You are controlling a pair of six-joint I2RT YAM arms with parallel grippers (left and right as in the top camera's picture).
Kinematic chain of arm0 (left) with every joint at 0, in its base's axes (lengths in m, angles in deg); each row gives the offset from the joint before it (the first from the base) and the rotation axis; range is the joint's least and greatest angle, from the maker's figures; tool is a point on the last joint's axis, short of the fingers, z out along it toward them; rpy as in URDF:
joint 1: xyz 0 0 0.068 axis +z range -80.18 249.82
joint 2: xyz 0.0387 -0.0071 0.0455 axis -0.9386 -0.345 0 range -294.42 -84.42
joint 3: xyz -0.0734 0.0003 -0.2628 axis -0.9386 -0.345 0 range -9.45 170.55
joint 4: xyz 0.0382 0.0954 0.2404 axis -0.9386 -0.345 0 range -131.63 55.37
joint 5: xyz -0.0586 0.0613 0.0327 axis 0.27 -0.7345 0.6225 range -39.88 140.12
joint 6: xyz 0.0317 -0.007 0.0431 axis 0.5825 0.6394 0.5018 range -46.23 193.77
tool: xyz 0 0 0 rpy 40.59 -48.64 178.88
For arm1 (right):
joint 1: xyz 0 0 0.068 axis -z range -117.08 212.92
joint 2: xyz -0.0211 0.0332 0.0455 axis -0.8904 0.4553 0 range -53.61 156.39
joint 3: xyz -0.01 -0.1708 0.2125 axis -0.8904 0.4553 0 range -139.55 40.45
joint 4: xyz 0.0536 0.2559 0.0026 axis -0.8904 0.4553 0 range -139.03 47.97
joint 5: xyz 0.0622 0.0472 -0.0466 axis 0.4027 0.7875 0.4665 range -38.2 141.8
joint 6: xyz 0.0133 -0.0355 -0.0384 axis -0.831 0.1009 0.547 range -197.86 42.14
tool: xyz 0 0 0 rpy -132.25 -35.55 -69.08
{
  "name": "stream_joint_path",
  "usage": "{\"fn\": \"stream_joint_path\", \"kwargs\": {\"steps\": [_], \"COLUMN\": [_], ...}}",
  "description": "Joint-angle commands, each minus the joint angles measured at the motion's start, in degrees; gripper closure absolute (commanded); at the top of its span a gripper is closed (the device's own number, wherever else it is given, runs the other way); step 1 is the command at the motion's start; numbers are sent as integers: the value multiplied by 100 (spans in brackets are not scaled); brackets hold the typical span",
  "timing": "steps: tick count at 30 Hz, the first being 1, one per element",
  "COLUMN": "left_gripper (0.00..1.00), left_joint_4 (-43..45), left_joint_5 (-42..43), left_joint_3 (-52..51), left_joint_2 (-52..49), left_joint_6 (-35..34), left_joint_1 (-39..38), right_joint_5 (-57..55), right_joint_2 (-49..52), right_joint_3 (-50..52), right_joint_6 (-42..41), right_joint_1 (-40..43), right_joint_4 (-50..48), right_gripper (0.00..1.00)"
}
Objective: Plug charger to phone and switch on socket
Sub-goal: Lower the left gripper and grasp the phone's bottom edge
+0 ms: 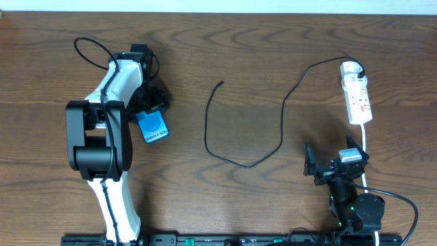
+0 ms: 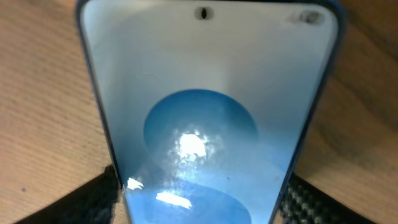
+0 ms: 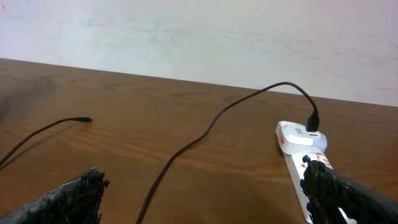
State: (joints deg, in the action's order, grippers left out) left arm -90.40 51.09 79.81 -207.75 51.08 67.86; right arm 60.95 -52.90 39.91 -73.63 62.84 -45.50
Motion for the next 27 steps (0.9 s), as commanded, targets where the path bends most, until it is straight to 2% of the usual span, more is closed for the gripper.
{"fn": "stream_joint_path", "kwargs": {"steps": [1, 3, 8, 16, 27], "left_gripper": [5, 2, 2, 2, 3], "left_joint_4": [-42, -42, -9, 227, 708], "left_joint_5": [9, 9, 9, 55, 291], "left_joint_3": [-127, -186, -382, -623, -960], "left_joint_2": [-101, -101, -101, -101, -101], "left_joint_6": [-55, -55, -81, -570, -304], "left_joint_1": [-11, -11, -11, -11, -4], "right_joint_5": [-22, -22, -22, -22, -22], "right_joint_2": [-33, -33, -33, -33, -33], "right_joint_3": [22, 22, 22, 22, 22], "right_joint_6": [57, 59, 57, 57, 59], "right_joint_1": [42, 42, 42, 42, 42], "right_joint_4": [9, 9, 9, 9, 9], "right_gripper": [1, 1, 1, 1, 1]}}
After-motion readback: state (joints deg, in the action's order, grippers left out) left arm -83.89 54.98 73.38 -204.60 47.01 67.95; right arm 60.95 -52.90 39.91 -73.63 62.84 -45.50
